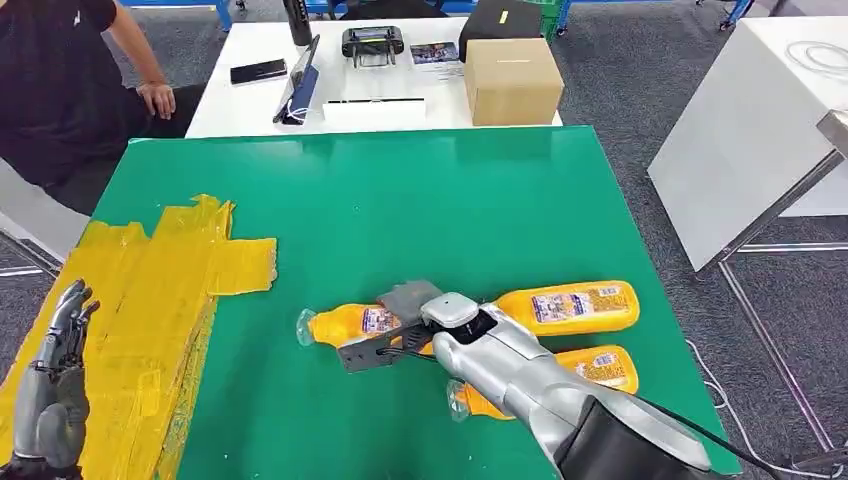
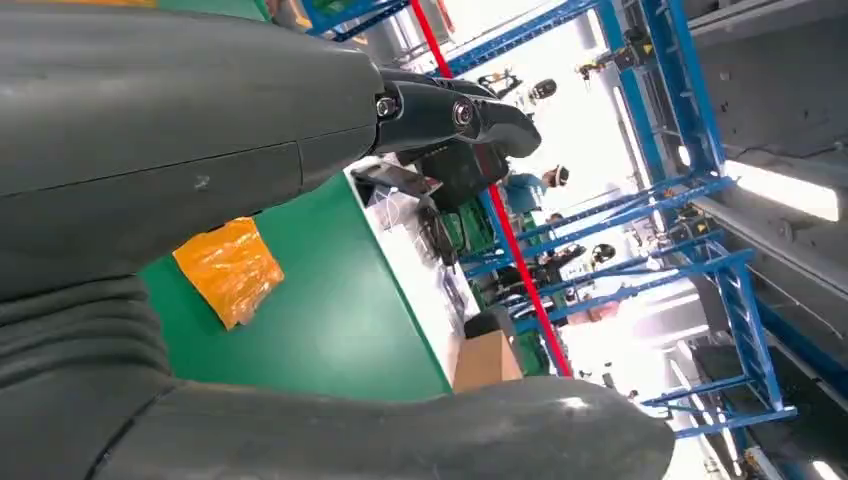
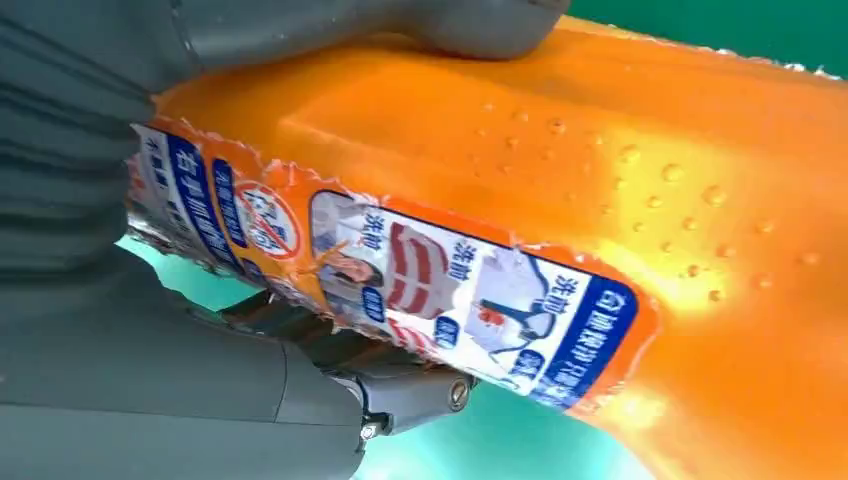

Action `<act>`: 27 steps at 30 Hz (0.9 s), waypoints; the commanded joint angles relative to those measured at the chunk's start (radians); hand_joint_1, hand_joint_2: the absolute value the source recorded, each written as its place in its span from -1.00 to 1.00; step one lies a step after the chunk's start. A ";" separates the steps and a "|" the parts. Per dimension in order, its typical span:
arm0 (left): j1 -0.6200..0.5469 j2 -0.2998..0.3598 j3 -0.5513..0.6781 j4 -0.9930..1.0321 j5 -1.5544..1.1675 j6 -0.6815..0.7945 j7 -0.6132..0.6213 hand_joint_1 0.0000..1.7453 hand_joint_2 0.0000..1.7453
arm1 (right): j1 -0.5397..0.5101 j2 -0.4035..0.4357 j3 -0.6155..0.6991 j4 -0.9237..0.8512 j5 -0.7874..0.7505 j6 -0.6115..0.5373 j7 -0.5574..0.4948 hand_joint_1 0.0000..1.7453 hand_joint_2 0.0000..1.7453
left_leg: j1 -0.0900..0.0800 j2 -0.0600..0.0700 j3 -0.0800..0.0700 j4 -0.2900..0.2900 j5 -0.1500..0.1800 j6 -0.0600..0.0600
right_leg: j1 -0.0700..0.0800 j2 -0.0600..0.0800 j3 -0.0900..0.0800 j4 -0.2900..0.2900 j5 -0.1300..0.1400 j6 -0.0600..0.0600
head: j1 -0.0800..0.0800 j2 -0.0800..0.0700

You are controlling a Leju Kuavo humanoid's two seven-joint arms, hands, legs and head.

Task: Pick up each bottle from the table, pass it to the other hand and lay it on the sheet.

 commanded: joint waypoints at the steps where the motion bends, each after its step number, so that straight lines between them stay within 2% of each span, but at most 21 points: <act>1: -0.017 -0.031 0.037 0.023 0.016 -0.016 0.003 -1.00 -1.00 | 0.021 -0.026 0.013 0.057 0.005 -0.010 0.007 1.00 1.00 | 0.001 -0.003 0.001 -0.002 0.001 0.001 | 0.001 -0.003 0.002 -0.002 0.001 0.000 | 0.000 0.000; 16: -0.035 -0.040 0.039 0.047 0.020 -0.037 0.003 -1.00 -1.00 | 0.039 -0.028 0.014 0.072 0.011 0.002 -0.001 1.00 1.00 | 0.000 -0.004 0.002 -0.002 0.002 0.001 | 0.000 -0.003 0.004 -0.003 0.001 0.000 | 0.000 0.000; 21: -0.039 -0.047 0.053 0.061 0.028 -0.042 0.003 -1.00 -1.00 | 0.060 -0.007 -0.097 0.071 -0.066 -0.074 0.006 1.00 1.00 | 0.000 -0.004 0.003 -0.003 0.002 0.001 | 0.000 -0.004 0.004 -0.004 0.001 0.000 | 0.000 0.000; 23: -0.027 -0.065 0.074 0.059 0.048 -0.050 0.003 -1.00 -1.00 | 0.086 0.001 -0.168 0.038 -0.115 -0.155 -0.003 1.00 1.00 | 0.001 -0.003 0.003 -0.002 0.002 0.001 | 0.001 -0.003 0.004 -0.003 0.002 0.000 | 0.000 0.000; 25: -0.015 -0.094 0.101 0.058 0.074 -0.068 0.004 -1.00 -1.00 | 0.132 0.012 -0.268 -0.028 -0.191 -0.237 -0.061 1.00 1.00 | 0.000 -0.001 0.003 -0.002 0.001 0.001 | 0.000 -0.001 0.004 -0.002 0.001 0.000 | 0.000 0.000; 27: -0.011 -0.137 0.131 0.050 0.113 -0.102 0.008 -1.00 -1.00 | 0.212 0.010 -0.366 -0.165 -0.269 -0.283 -0.149 1.00 1.00 | 0.000 0.000 0.003 -0.002 0.001 0.000 | 0.000 0.000 0.004 -0.002 0.001 0.000 | 0.000 0.000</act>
